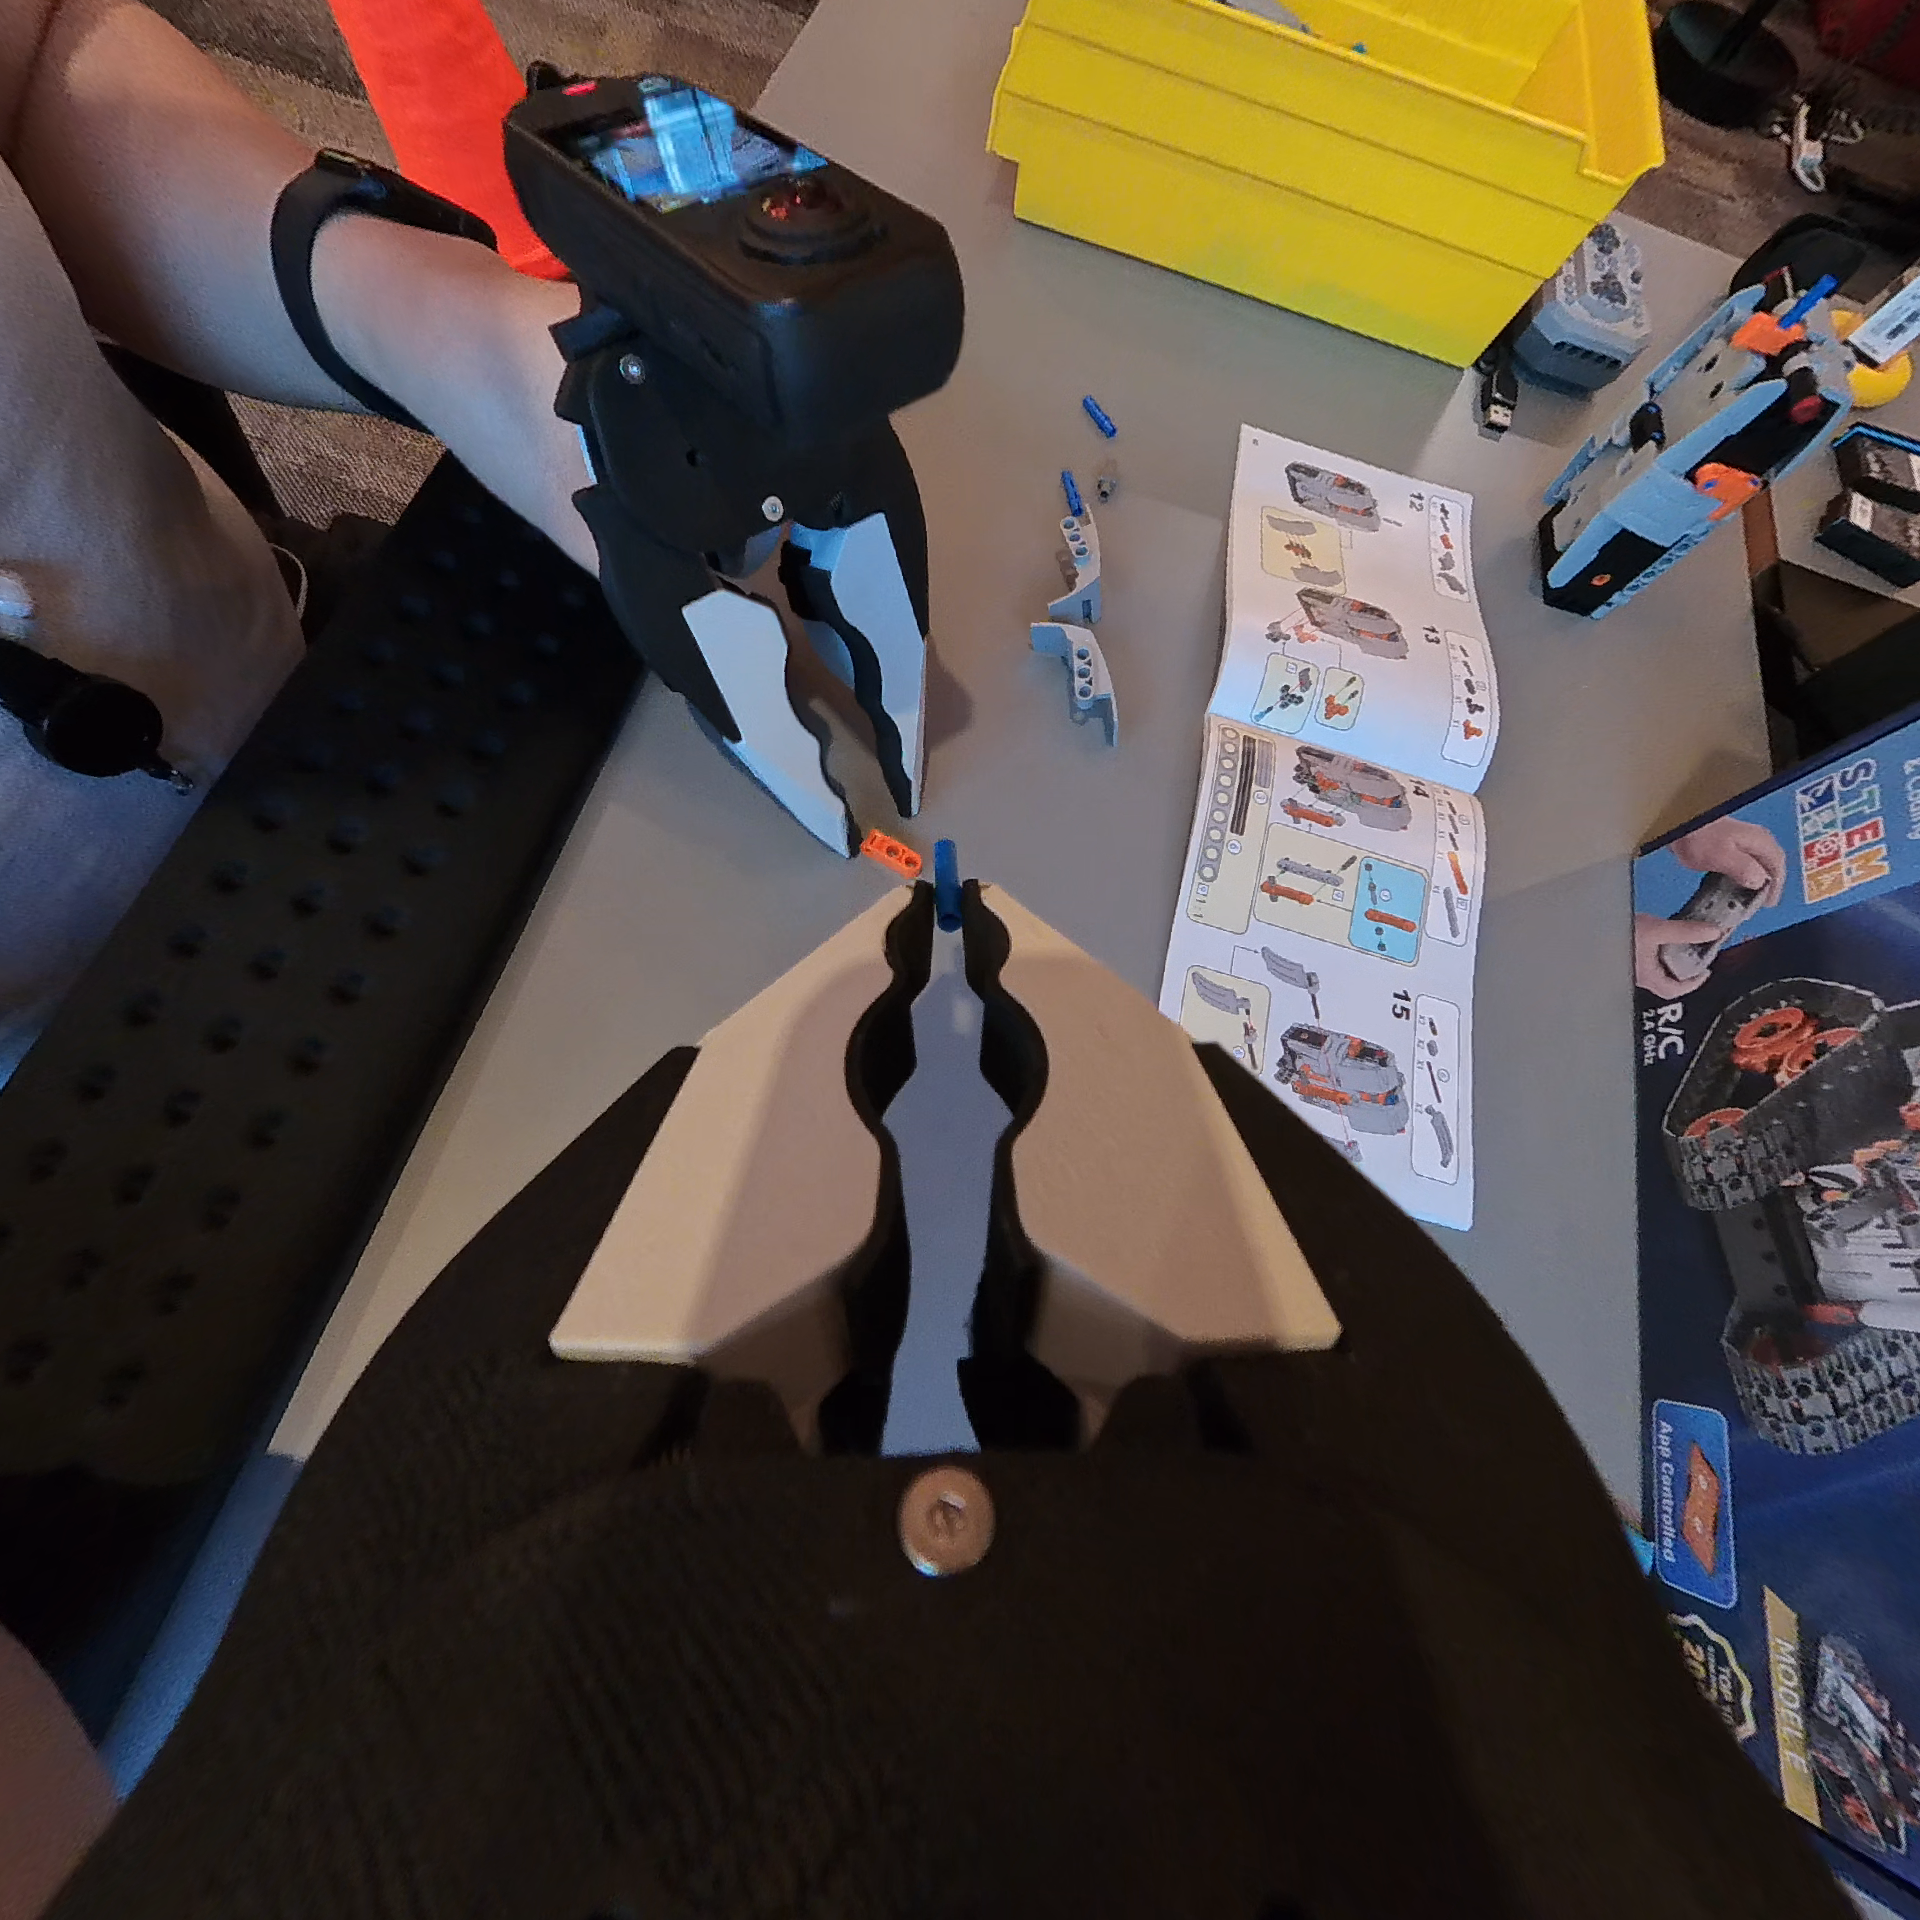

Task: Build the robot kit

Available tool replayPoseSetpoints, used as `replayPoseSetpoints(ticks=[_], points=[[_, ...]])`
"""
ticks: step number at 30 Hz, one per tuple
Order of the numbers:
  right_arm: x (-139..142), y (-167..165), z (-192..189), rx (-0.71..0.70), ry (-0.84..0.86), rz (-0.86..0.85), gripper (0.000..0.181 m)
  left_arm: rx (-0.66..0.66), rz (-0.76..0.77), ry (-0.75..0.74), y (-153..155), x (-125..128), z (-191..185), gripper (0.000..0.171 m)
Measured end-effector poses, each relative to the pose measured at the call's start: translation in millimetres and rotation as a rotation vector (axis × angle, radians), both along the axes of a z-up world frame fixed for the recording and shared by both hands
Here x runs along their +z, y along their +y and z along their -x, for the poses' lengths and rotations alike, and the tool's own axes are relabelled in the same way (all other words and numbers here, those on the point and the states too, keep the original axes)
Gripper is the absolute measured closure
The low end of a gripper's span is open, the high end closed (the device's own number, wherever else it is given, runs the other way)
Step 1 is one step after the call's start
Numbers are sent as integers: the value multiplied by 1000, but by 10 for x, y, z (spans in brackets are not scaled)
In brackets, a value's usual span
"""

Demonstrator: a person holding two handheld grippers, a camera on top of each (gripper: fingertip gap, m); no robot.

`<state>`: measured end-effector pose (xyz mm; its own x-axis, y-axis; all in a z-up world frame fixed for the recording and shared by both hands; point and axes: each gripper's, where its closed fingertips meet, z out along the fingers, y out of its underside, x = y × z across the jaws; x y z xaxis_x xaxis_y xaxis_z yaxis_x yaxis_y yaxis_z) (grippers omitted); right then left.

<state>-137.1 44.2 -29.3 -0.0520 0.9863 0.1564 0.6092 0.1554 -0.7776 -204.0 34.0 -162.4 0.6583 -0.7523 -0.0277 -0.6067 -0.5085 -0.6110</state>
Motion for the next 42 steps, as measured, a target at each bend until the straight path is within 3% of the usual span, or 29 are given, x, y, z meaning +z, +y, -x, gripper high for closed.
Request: replayPoseSetpoints(ticks=[5, 8, 12, 17, 21, 25, 32, 36, 42], points=[[-46, 15, -9, -5, -12, 11, 177, -19, -39, -12, 58, 1, 49, 171], [-81, 29, -22, -12, -21, 20, 177, -40, -26, -43, 49, 4, 49, 171], [-109, 42, -37, -19, -26, 28, 177, -48, 8, -79, 34, 13, 45, 159], [-115, 66, -66, -33, -24, 31, 177, 30, -37, -39, 132, 8, 177, 159], [-105, 79, -67, -35, -21, 31, 177, 142, -30, -56, 334, 10, 154, 132], [-108, 58, -70, -34, -28, 24, 177, 161, -43, -21, 467, 9, 40, 132], [-49, 55, -116, -40, -15, 11, 177, 75, -105, 25, 419, 13, -96, 159], [-33, 60, -133, -43, -10, 9, 177, 53, -122, 33, 361, 18, -39, 156], [-18, 58, -140, -45, -9, 4, 177, 85, -20, -13, 212, 6, 49, 146]])
